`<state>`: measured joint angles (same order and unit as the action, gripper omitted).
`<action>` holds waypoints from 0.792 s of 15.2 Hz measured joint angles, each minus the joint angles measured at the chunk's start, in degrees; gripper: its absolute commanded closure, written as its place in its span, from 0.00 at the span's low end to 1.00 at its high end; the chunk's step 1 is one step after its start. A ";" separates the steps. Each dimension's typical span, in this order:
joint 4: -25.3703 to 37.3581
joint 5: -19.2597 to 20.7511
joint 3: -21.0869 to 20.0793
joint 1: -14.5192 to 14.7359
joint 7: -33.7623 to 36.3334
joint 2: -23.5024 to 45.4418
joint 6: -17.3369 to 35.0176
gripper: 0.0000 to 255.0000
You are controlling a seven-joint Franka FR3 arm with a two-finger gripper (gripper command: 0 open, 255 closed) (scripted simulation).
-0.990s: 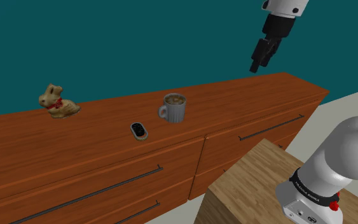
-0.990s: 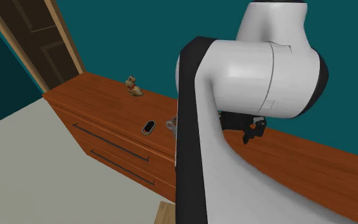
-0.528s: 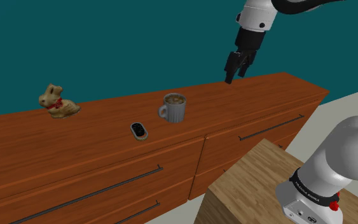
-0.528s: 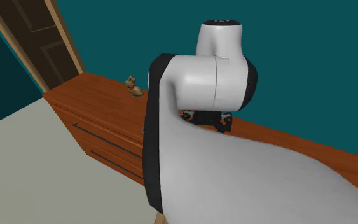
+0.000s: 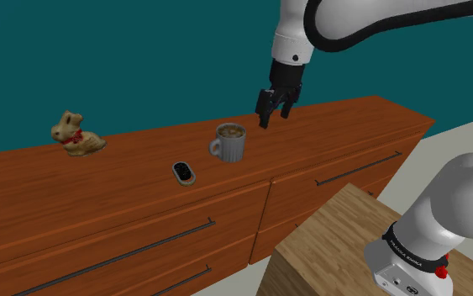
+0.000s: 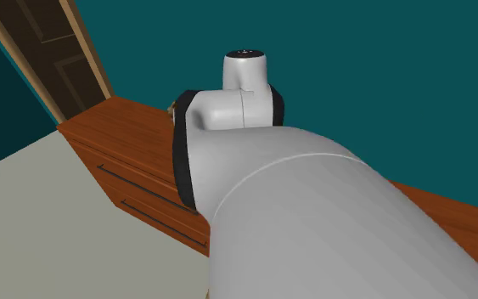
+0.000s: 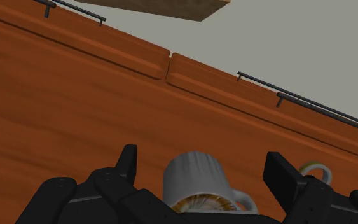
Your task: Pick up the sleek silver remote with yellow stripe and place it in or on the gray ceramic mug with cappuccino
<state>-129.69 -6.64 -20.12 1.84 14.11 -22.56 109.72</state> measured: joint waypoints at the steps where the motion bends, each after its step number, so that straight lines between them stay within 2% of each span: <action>1: 0.87 0.16 -1.04 0.13 1.41 1.59 0.67 0.00; 6: 5.68 2.89 -5.88 0.46 8.70 11.68 5.33 0.00; 12: 14.76 9.81 -9.51 1.99 18.04 25.91 8.50 0.00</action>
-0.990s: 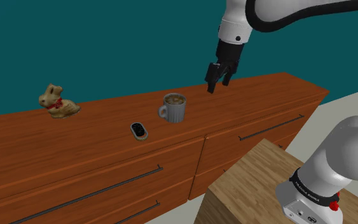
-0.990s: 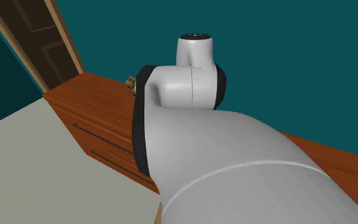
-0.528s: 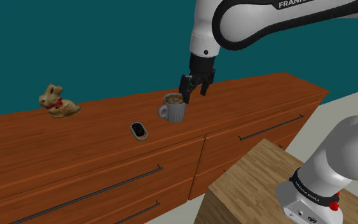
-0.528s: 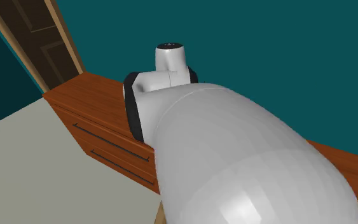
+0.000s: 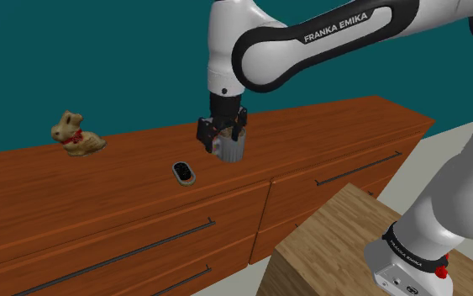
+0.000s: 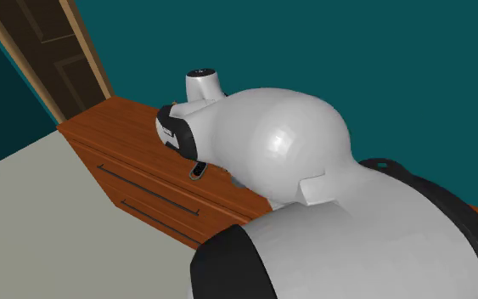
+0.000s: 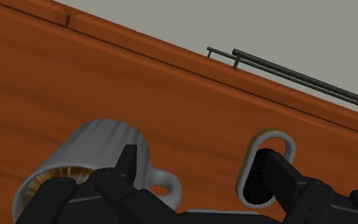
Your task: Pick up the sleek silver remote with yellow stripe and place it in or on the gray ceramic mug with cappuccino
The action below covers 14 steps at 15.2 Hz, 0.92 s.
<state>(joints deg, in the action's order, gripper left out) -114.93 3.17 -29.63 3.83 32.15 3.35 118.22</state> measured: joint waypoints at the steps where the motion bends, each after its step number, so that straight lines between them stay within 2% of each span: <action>1: 1.96 1.31 -0.29 0.57 1.55 2.37 -0.03 0.00; 9: 18.76 10.90 0.48 8.02 11.67 21.37 -1.06 0.00; 14: 19.64 12.49 1.24 9.24 12.97 24.64 0.93 0.00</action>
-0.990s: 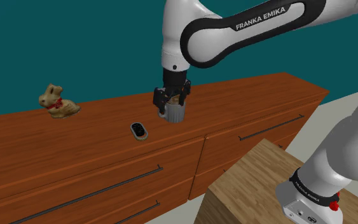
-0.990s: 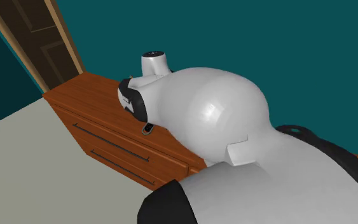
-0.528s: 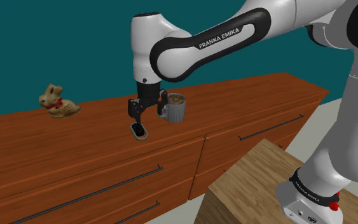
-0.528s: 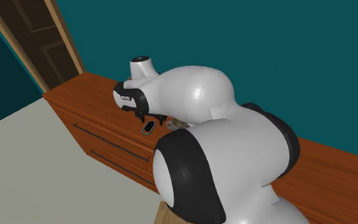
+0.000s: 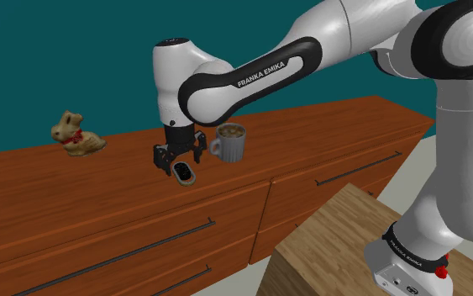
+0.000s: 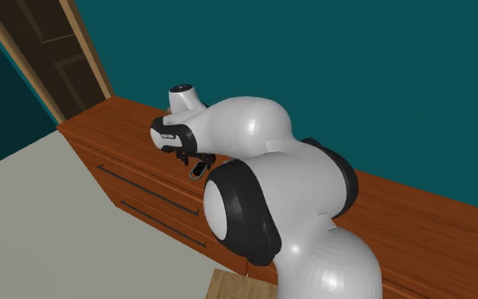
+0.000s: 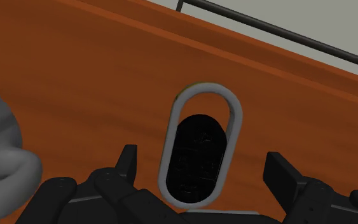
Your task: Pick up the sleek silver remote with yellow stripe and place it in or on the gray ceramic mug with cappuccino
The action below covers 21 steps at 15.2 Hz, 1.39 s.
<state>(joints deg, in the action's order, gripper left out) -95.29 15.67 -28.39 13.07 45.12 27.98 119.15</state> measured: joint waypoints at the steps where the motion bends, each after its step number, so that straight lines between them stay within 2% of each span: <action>1: -0.48 0.20 0.13 -0.03 0.07 0.28 0.72 0.00; 9: -0.95 0.80 0.48 0.22 0.46 1.34 2.18 0.00; 10: -0.95 0.80 0.48 0.22 0.46 1.34 2.18 1.00; 21: -0.87 0.70 0.42 0.18 0.40 1.17 1.94 1.00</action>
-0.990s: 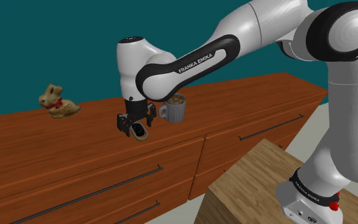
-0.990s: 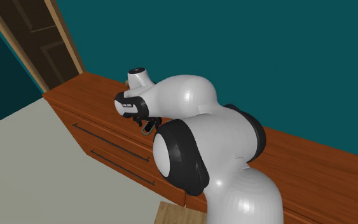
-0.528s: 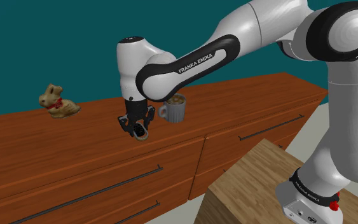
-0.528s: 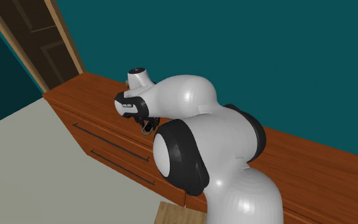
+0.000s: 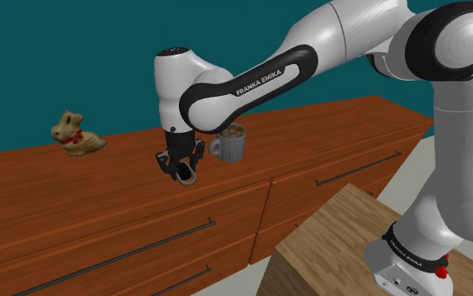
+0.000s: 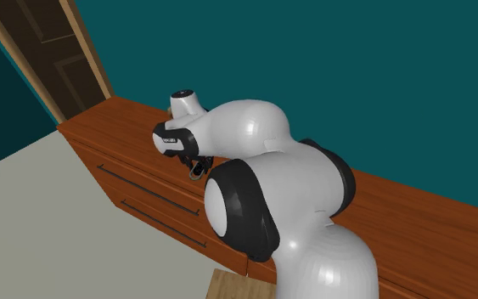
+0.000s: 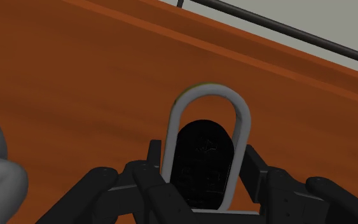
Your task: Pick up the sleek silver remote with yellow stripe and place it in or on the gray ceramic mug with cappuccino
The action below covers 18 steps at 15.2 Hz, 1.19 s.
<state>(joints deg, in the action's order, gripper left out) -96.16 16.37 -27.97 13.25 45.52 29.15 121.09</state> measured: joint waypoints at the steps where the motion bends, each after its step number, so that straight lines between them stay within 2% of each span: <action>1: 0.16 -0.18 -0.10 -0.10 -0.15 -0.31 -0.44 1.00; 18: 6.83 -3.04 -1.64 -0.58 -2.07 -4.82 -11.06 1.00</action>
<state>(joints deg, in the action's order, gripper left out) -89.33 13.32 -29.61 12.67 43.45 24.33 110.04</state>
